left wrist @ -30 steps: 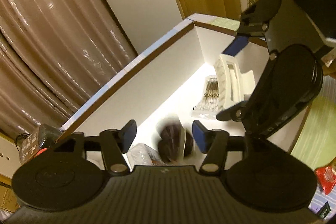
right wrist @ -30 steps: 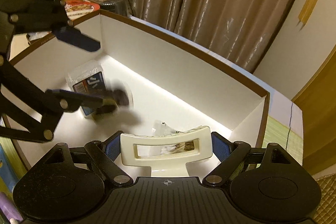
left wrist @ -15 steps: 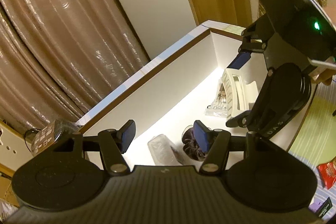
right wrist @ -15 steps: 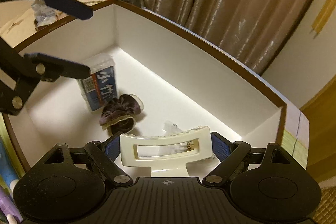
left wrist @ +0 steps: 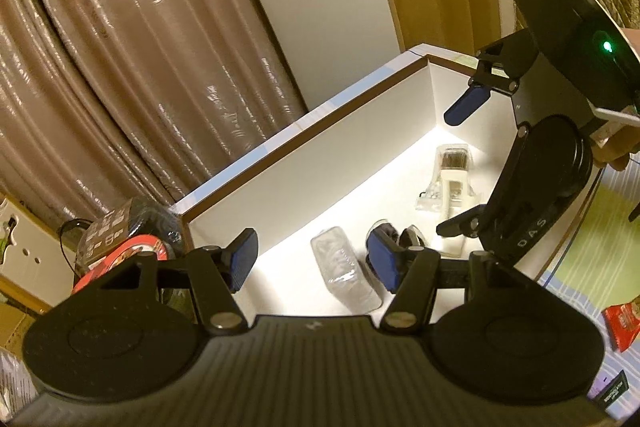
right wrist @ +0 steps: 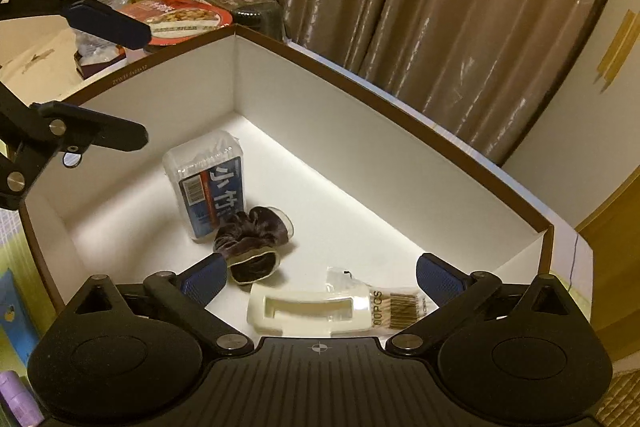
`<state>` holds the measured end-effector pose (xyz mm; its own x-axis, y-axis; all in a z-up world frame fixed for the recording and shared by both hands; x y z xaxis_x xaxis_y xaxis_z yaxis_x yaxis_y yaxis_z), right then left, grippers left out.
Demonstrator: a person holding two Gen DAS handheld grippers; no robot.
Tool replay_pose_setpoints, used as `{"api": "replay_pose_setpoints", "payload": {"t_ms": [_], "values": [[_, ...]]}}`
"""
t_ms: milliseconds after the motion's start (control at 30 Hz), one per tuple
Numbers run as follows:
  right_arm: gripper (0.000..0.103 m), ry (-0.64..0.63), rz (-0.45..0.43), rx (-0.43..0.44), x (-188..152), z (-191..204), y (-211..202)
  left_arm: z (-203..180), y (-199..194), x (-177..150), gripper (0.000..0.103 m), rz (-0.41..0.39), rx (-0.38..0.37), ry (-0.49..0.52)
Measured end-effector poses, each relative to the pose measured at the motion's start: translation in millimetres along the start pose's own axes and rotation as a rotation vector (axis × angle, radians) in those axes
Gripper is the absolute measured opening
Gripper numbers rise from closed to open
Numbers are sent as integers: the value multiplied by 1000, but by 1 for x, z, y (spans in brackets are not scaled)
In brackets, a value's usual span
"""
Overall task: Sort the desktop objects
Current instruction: 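Open both tools to drop the scrunchie and hair clip into the box, then withdraw both tools from the box back over the table items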
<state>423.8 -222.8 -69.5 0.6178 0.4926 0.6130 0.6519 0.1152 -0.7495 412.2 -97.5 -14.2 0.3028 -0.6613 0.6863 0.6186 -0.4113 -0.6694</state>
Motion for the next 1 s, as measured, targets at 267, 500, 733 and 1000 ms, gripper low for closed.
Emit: {"api": "replay_pose_setpoints", "payload": {"t_ms": [267,500,733,1000], "values": [[103,-13,-36,-29,6,7,-21,3,-24,-12,58,-4,15,-32],[103,5,-105,-72,11,10,-60,3,-48,-19,61,-23,29,-40],[103,14,-178,-111,2,24,-113,-4,-78,-33,64,-35,34,-76],[103,55,-224,-129,-30,47,-168,-19,-119,-59,64,-21,10,-153]]}}
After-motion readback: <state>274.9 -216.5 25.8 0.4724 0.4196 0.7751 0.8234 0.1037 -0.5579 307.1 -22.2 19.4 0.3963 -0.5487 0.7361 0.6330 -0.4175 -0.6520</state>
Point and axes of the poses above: each gripper's, at about its wrist camera, not at the fingertips, and y roughly the way its jaws point, z to its left, x to its top, the point moved 4 cm from there along y, roughly the way its jaws point, and after that the axes turned 5 degrees about -x, right-handed, at the moved point
